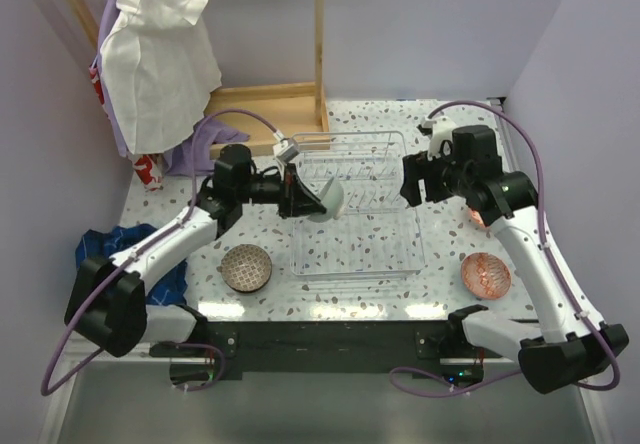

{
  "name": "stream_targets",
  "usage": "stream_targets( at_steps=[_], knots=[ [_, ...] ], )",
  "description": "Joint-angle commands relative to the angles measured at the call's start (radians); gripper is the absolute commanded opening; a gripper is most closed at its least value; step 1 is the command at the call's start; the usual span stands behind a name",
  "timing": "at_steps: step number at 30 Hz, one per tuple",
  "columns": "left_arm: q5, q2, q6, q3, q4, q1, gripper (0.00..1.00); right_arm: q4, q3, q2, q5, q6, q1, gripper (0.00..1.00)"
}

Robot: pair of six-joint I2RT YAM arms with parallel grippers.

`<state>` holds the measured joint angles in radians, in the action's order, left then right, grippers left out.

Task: Load the bowls into the dish rack

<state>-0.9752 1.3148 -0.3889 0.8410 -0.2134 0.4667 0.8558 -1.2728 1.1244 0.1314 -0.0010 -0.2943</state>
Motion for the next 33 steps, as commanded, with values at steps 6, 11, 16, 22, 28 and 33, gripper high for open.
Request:
stream_targets(
  at_steps=[6,11,16,22,28,33],
  knots=[
    [0.022,0.184,-0.405,-0.063,-0.671,0.101,0.00,-0.015,0.020,0.057,0.068,0.062,0.000,0.65],
    [0.212,0.233,-0.468,-0.124,-0.762,0.168,0.00,0.034,-0.040,0.095,0.063,0.073,0.001,0.65],
    [0.398,0.248,-0.531,-0.152,-0.750,0.224,0.00,0.075,-0.095,0.130,0.071,0.072,0.000,0.65],
    [0.455,0.285,-0.602,-0.169,-0.695,0.222,0.00,0.080,-0.097,0.166,0.057,0.061,-0.002,0.64],
    [0.487,0.348,-0.650,-0.120,-0.621,0.222,0.00,0.078,-0.082,0.184,0.028,0.033,-0.035,0.61],
    [0.512,0.393,-0.691,-0.114,-0.612,0.222,0.00,0.078,-0.046,0.186,0.057,0.035,-0.078,0.52]
  ],
)
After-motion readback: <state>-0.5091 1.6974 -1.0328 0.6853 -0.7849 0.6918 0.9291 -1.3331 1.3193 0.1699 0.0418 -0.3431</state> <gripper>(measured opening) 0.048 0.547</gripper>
